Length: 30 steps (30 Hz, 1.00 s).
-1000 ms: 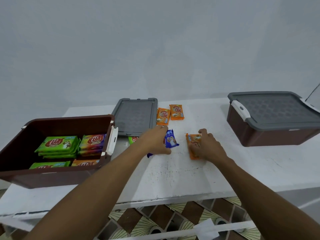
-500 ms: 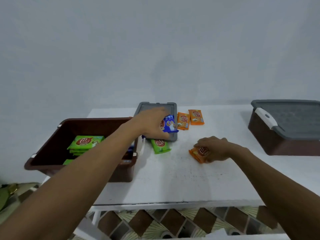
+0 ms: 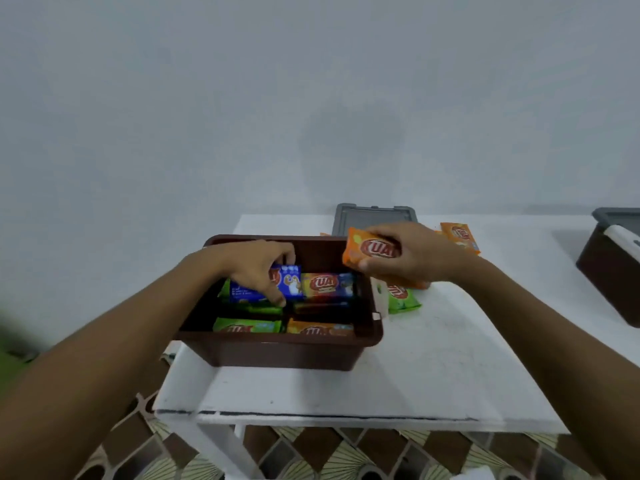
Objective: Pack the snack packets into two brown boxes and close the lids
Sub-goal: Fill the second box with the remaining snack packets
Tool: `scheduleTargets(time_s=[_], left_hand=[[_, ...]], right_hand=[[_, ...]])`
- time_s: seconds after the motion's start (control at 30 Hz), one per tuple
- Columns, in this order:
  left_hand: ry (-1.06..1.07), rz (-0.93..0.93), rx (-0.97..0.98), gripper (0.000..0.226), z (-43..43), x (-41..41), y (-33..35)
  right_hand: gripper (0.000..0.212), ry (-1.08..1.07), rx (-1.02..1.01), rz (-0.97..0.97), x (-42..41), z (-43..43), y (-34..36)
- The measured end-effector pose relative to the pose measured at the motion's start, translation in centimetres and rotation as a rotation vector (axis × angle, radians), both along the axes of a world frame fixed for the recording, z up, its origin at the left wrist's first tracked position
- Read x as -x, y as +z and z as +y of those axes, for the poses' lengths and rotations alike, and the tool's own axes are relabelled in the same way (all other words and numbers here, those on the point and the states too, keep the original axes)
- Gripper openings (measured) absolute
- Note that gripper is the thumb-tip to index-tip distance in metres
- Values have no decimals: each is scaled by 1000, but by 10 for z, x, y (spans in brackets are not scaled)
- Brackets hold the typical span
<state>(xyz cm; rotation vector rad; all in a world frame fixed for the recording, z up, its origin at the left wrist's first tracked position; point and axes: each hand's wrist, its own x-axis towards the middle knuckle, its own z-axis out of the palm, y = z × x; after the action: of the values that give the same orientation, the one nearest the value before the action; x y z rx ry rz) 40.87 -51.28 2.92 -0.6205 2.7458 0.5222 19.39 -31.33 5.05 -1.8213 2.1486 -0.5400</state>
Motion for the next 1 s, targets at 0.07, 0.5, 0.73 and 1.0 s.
scheduleTargets(time_s=[0.07,0.5,0.73,1.0], left_hand=[[-27,-40,-53,50,-9,-14,-14],[-231,-69,30,37,-24,-40,-47],[-253,-98,-76,34,-23,-40,-45],[-254,-131,-90,27,-27,-36,-48]], right_hand=[[57,92,-84,18,-28,-21,5],[31,246,-372,364,-84,-55,-69],[30,272,-349,368,-82,-55,-68],[31,288,-334,369,-81,-52,-67]])
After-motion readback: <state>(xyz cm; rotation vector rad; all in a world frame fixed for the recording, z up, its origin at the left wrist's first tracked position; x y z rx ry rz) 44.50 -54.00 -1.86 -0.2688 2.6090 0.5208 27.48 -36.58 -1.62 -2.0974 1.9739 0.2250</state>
